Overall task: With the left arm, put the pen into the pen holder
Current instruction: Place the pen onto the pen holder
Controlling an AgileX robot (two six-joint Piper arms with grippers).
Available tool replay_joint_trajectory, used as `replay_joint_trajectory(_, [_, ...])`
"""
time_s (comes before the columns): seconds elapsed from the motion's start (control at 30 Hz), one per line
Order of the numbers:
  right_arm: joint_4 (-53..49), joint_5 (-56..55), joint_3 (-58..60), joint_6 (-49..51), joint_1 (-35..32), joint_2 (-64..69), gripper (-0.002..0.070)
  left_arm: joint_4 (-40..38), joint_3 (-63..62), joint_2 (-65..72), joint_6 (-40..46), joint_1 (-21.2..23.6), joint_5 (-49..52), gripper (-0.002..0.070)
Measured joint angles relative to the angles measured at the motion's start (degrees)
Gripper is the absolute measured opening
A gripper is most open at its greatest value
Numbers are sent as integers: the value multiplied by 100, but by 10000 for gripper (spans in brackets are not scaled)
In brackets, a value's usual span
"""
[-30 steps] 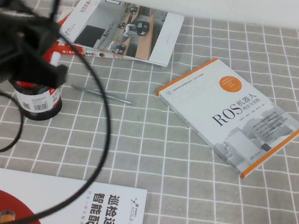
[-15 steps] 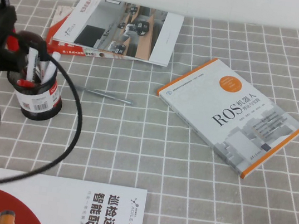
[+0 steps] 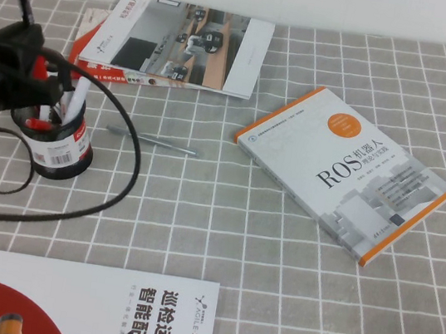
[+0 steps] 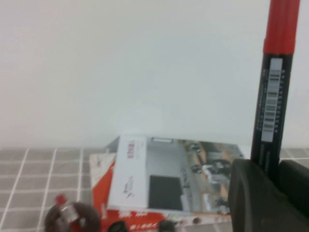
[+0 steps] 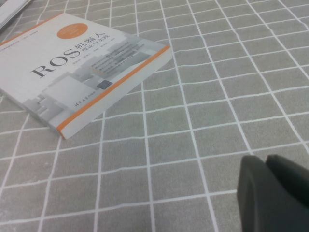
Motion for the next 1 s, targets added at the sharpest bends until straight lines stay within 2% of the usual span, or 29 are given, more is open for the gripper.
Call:
replay_joint_trajectory(0.3, [0, 0, 0, 0, 0, 0, -15, -90, 12, 150, 13, 319, -24, 56])
replay_joint_trajectory(1.0, [0, 0, 0, 0, 0, 0, -15, -113, 87, 660, 205, 341, -35, 56])
